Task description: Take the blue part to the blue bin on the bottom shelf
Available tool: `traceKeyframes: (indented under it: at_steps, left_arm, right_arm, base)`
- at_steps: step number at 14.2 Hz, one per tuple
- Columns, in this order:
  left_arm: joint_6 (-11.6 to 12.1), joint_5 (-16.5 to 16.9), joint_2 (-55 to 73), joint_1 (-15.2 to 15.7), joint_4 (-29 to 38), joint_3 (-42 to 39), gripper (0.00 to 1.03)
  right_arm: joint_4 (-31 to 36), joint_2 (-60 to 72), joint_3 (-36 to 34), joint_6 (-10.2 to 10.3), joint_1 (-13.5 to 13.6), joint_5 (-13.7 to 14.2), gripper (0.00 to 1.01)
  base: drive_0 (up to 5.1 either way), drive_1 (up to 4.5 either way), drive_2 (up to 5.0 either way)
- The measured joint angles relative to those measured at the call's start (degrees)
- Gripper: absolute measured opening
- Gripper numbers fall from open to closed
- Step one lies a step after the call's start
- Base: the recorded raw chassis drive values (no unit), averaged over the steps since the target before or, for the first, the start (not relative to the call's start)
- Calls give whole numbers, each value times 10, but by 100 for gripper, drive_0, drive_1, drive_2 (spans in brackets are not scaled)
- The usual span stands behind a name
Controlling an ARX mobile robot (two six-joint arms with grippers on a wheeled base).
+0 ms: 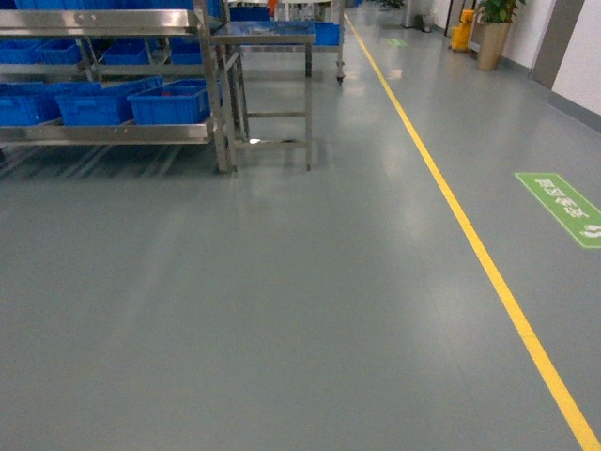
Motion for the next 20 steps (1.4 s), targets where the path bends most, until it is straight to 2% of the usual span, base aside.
traceKeyframes:
  at_steps: [20]
  left_arm:
    - [2,0,0,0,-2,0,44]
  right_arm:
    - [2,0,0,0,0,0,98]
  base:
    - [-2,408,-413]
